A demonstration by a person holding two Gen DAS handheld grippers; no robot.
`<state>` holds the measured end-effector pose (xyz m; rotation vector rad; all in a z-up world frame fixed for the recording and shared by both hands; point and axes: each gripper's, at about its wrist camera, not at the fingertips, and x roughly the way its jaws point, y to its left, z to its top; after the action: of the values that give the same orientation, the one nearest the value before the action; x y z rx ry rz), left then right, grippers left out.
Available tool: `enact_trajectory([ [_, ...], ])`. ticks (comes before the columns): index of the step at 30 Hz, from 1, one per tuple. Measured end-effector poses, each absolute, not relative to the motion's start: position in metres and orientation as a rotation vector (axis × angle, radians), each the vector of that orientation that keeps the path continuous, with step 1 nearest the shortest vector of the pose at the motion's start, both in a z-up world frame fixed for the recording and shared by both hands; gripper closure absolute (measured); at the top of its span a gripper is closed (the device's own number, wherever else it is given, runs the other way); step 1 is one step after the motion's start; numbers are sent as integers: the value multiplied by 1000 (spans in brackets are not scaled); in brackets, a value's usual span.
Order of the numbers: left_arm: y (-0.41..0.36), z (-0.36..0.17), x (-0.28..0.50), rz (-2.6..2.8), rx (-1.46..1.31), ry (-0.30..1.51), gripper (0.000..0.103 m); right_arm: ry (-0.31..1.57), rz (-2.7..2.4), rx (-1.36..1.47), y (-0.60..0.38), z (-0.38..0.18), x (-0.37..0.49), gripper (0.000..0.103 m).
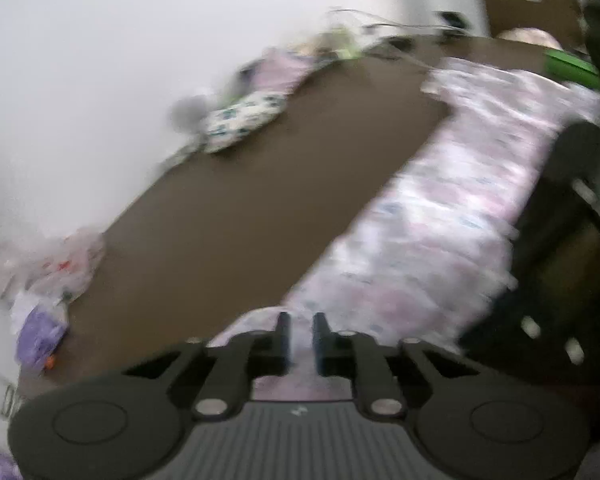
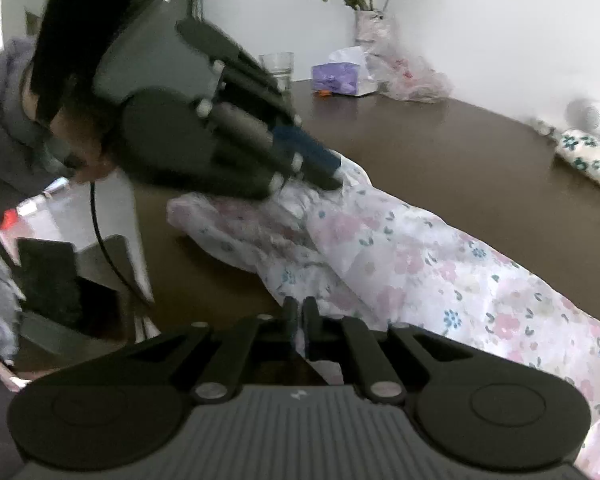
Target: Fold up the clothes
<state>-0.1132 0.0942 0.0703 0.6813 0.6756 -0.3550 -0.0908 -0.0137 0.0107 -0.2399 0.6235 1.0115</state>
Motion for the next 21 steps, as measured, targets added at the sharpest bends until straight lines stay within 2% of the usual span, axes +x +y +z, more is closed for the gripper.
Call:
enact_trajectory([
  [1,92,72,-119,-366,693,664,70,610,1015,-229,-17,16,-90,97],
  [3,92,81,-131,-370,688,642,67,529,973,-238,-26,28,-88,94],
  [4,94,86,-136,-375,674,637,67,490,956,-256,-29,33,-88,85],
  [5,96,91,-141,-388,649,624,67,455,949,-306,-27,35,-89,66],
  [7,99,100,-153,-428,585,593,67,397,948,-402,-22,36,-91,53],
  [9,102,102,-160,-497,505,587,67,407,1015,-472,-11,31,-89,54],
  [10,103,98,-159,-494,486,599,74,411,1026,-488,-5,29,-85,53],
  [12,104,85,-153,-449,471,635,76,425,1032,-529,8,22,-76,64],
  [14,109,74,-147,-425,434,674,76,469,1027,-525,17,17,-65,93],
  [17,120,68,-145,-438,349,681,75,527,1017,-406,14,26,-44,101],
  [19,120,63,-142,-421,312,669,75,545,979,-288,6,40,-26,102],
  [21,120,56,-133,-380,284,693,75,482,868,-155,-6,62,-12,102],
])
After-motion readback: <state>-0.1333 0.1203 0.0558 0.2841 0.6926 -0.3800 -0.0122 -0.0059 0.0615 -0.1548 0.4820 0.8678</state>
